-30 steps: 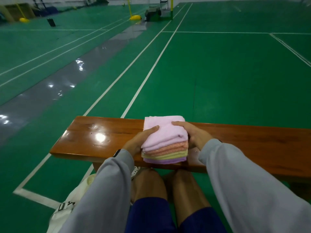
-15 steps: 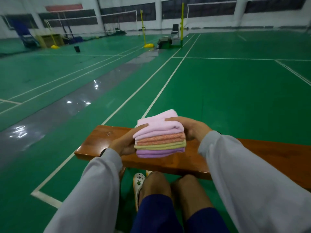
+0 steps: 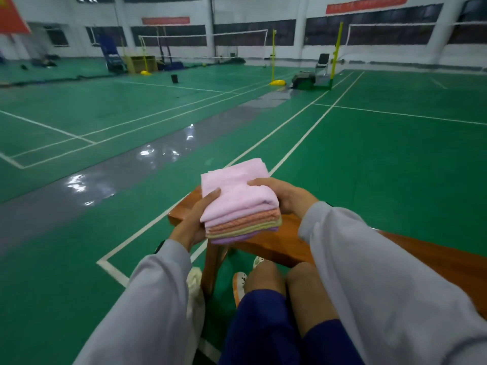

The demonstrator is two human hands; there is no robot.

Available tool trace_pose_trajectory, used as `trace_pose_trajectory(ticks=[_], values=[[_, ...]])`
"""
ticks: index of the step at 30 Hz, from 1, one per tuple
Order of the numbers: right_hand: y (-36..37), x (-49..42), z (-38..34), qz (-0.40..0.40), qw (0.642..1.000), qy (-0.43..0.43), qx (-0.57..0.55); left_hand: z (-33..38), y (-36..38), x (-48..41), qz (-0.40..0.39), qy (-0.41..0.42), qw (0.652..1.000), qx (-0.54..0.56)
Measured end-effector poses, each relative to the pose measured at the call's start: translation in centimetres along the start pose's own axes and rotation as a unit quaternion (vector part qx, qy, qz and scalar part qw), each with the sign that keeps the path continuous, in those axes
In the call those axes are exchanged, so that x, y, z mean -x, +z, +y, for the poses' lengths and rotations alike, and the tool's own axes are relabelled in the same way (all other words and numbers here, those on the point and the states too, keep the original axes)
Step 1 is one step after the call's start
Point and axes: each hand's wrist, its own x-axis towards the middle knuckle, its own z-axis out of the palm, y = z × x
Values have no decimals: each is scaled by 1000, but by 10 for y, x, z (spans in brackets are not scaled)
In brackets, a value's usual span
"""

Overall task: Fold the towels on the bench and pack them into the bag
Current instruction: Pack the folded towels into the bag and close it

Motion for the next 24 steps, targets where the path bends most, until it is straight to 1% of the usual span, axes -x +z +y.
trace_pose_trajectory(ticks=[4,6,10,14,16,20,22,24], values=[[62,-38,-6,-61,996,10,66,14,-55,29,73,23,997,11],[94,-54,-3,-89,992,7,88,16,-85,45,93,27,995,28],[155,-79,14,-139,988,1,68,10,-144,80,128,42,986,94],[200,-96,37,-191,980,31,50,-11,-188,107,169,2,978,123],[216,-106,49,-211,975,40,63,-23,-205,118,167,-25,976,139],[234,-125,76,-239,963,86,89,-49,-229,140,123,-78,975,165],[242,-130,87,-254,957,106,87,-61,-240,148,104,-84,975,179],[249,-135,98,-263,954,115,85,-71,-249,151,109,-82,972,191]])
